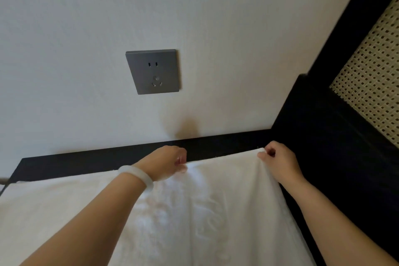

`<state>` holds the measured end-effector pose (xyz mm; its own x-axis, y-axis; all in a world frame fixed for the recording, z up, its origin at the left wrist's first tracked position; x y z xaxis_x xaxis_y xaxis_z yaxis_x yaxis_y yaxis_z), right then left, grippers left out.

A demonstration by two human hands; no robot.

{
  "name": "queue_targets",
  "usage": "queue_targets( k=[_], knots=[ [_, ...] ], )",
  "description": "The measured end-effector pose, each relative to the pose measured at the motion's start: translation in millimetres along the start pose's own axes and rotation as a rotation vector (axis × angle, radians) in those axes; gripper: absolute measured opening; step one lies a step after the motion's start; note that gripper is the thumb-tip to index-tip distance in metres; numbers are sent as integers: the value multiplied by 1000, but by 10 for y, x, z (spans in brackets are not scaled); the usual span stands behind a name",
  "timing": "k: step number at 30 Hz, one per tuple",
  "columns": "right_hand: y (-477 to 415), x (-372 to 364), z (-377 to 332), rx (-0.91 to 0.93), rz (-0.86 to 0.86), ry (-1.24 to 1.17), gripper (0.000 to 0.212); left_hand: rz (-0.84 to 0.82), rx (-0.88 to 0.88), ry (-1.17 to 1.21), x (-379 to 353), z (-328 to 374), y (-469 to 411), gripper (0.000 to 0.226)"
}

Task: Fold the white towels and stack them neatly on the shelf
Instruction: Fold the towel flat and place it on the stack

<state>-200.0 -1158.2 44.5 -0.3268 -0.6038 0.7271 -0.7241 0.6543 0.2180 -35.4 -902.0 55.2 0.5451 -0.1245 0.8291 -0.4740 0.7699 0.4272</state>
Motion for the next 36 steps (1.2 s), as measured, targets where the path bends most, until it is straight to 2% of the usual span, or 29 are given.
queue_targets(
  k=[5,7,11,13,15,17,18,19,20,22,25,26,28,31,32,34,36],
  knots=[
    [-4,-120,4,31,-60,9,13,160,-17,15,-110,-19,2,12],
    [-22,-134,27,23,-28,-36,8,197,-29,47,-180,-30,9,9],
    [-37,-201,18,-28,103,-2,22,379,16,72,-271,-68,46,3],
    [7,-186,-30,-52,147,107,32,485,51,-7,-302,-31,112,18],
    [129,-152,-125,44,230,322,42,532,38,-126,-353,138,184,35],
    [338,-215,-263,297,271,454,48,538,14,-206,-457,400,274,40],
    [457,-315,-286,422,225,507,52,504,14,-239,-566,511,294,41],
    [558,-448,-257,490,107,585,59,446,29,-259,-684,598,308,45],
    [616,-550,-174,488,-26,654,67,378,49,-272,-794,653,313,51],
    [573,-523,86,276,-197,636,74,325,70,-305,-963,660,293,57],
    [509,-301,218,56,-154,619,65,332,101,-296,-982,622,297,61],
    [549,-281,167,57,-102,640,65,347,107,-279,-978,647,320,63],
    [812,-359,-76,201,34,663,67,388,70,-228,-1034,816,414,64],
    [1349,-751,-145,456,-29,656,55,421,-49,-212,-1328,1165,574,60],
    [1441,-799,-40,442,-86,639,54,414,-62,-213,-1409,1221,608,61],
    [1490,-687,265,322,-92,595,58,410,-48,-224,-1478,1227,620,65],
    [1512,-455,544,205,-61,566,74,424,-26,-236,-1457,1212,615,66]
  ],
)
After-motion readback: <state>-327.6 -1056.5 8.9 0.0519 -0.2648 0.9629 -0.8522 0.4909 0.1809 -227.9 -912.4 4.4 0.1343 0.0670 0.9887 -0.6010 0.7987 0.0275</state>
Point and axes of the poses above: each hand's wrist, its own y-axis away from the middle knuckle, its own x-axis out of the back of the hand, z = x × y, the point moved 5 cm from there along -y, towards the middle knuckle, and after that the axes turned 9 degrees about -z, right-handed, at the moved point
